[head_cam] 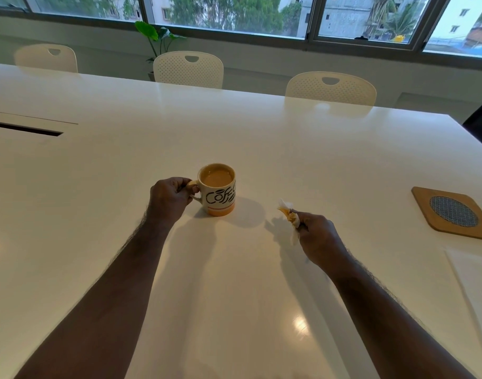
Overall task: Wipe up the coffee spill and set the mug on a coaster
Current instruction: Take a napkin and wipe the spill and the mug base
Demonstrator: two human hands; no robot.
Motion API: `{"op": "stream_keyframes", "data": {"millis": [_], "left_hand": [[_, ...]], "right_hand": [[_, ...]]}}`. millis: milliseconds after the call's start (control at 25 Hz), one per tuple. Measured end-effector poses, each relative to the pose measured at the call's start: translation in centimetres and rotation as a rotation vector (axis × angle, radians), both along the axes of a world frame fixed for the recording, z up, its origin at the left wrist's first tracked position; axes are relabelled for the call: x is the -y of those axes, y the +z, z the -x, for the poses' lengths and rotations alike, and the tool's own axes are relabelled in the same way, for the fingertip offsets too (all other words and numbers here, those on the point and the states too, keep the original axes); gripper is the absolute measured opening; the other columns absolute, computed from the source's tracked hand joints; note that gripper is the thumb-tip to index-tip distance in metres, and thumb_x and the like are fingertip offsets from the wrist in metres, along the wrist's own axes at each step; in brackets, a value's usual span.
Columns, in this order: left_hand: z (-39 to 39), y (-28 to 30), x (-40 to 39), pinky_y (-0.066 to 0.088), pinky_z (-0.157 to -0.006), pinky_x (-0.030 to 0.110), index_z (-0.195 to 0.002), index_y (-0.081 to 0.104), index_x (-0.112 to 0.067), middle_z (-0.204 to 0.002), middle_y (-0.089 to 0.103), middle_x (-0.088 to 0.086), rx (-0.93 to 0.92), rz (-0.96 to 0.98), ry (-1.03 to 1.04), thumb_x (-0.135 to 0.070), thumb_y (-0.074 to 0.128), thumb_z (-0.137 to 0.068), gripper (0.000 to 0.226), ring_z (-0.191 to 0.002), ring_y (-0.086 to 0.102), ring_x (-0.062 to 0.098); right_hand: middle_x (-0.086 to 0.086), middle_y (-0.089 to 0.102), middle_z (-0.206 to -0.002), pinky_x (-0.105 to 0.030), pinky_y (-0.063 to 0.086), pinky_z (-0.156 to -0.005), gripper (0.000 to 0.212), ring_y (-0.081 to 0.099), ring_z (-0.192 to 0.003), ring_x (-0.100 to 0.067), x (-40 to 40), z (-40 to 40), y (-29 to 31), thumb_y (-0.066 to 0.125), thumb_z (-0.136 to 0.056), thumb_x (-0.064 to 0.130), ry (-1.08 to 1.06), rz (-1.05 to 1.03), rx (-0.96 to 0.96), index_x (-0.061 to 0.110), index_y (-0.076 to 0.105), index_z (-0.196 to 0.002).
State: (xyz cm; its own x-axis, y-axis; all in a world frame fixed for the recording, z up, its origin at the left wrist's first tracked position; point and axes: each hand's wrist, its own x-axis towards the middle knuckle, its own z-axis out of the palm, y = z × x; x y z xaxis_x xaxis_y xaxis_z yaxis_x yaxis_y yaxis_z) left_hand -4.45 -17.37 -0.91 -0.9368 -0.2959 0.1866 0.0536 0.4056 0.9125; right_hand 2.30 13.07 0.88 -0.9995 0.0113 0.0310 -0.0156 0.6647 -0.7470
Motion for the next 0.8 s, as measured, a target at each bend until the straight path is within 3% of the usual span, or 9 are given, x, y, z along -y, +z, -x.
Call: {"op": "stream_keyframes", "data": {"millis": [240,520,720,800], "left_hand": [[0.0,-0.2,-0.1,0.06,-0.077,0.046,-0.101,0.073,-0.005,-0.083,0.073,0.012,-0.008,-0.049,0.012,-0.015,0.071,-0.086,0.018,-0.075,0.069,0.022],[0.2,-0.1,0.0,0.061,-0.078,0.045,-0.102,0.073,-0.006,-0.086,0.073,0.012,-0.018,-0.083,0.021,-0.015,0.07,-0.087,0.018,-0.079,0.07,0.023],[0.5,0.9,0.4,0.06,-0.077,0.045,-0.099,0.074,-0.005,-0.082,0.073,0.013,-0.05,-0.088,0.016,-0.016,0.07,-0.087,0.017,-0.075,0.068,0.02],[0.7,1.4,0.6,0.06,-0.077,0.045,-0.098,0.074,-0.006,-0.082,0.073,0.013,-0.062,-0.088,0.019,-0.017,0.071,-0.086,0.016,-0.076,0.068,0.021]], "right_hand": [[-0.009,0.068,-0.116,-0.004,0.042,-0.054,0.036,0.059,-0.079,-0.012,0.0,0.3,0.0,0.042,-0.098,0.004,-0.001,-0.031,-0.007,0.015,0.061,-0.127],[-0.007,0.068,-0.116,-0.004,0.043,-0.061,0.037,0.062,-0.086,-0.014,0.1,1.3,-0.6,0.043,-0.097,0.003,0.002,-0.063,-0.012,0.016,0.063,-0.126],[-0.008,0.068,-0.117,-0.034,0.058,-0.079,0.038,0.067,-0.091,-0.021,0.6,2.7,-0.5,0.042,-0.096,0.006,-0.005,-0.14,-0.033,0.017,0.061,-0.127],[-0.007,0.067,-0.119,-0.037,0.057,-0.08,0.037,0.066,-0.098,-0.024,1.0,3.6,-0.3,0.041,-0.095,0.004,0.012,-0.277,-0.094,0.014,0.062,-0.125]]}}
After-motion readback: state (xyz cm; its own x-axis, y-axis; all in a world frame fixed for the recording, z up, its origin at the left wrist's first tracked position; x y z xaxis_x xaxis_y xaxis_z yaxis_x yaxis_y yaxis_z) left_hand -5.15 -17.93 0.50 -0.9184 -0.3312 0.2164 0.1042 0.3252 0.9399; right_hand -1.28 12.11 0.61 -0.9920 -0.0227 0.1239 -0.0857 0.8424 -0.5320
